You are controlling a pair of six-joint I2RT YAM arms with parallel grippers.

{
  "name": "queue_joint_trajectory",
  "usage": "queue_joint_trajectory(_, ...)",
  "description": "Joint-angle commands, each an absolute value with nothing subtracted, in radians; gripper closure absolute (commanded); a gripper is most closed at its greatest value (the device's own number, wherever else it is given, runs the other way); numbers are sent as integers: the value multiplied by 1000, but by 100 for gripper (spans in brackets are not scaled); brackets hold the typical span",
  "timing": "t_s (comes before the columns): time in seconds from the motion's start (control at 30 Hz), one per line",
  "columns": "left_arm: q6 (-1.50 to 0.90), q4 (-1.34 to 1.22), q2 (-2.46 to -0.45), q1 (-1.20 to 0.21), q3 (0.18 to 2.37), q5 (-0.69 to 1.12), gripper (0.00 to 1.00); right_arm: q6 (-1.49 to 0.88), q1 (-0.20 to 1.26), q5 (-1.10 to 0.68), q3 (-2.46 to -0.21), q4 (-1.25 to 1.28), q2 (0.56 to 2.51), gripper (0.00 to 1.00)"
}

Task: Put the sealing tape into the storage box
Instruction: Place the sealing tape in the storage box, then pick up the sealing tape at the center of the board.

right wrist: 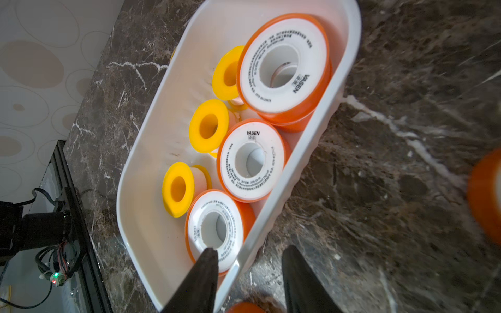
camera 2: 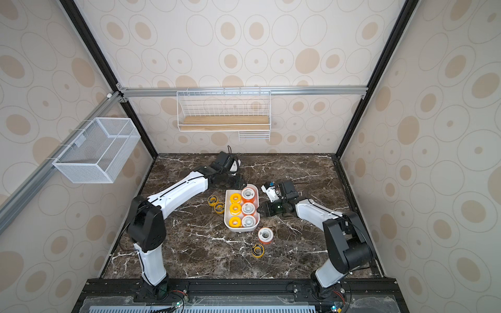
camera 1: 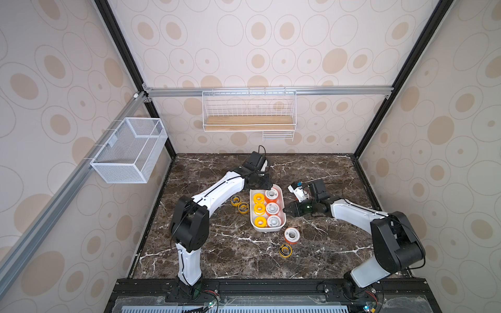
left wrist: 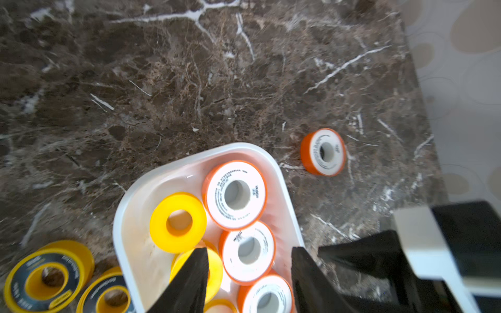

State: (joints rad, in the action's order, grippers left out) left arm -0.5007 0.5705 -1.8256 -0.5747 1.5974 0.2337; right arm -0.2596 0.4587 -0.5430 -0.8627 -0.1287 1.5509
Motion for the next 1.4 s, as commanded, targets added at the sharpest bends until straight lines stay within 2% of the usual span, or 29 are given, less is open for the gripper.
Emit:
queue_joint_trajectory(0.0, -474, 563, -1683, -559, 1498, 216, 48, -245, 454, -433, -832, -125, 1492, 55)
queue_joint_trajectory(0.23, -457, 579, -1337, -497, 1251, 153, 48, -245, 452, -294, -807, -138, 1439, 52)
queue_joint_trajectory(0.43, -430, 624, -1094, -492, 1096, 33, 48, -232, 450, -270, -816, -154, 1457, 52)
queue_joint_trajectory(0.6, -383, 608, -963, -491, 976, -9, 42, -219, 442, -252, -850, -178, 1520, 51)
queue_joint_trajectory(0.7, -360, 604, -923, -490, 924, -27, 42, -209, 435, -216, -911, -252, 1555, 50)
queue_joint_trajectory(0.9, -324, 660, -870, -489, 913, -40, 35, -186, 431, -80, -1049, -418, 1625, 49)
queue_joint_trajectory(1.07, -316, 703, -854, -488, 917, -139, 32, -147, 430, -33, -1157, -516, 1699, 47)
queue_joint_trajectory(1.37, -275, 718, -856, -480, 916, -150, 29, -90, 425, 9, -1351, -638, 1847, 46)
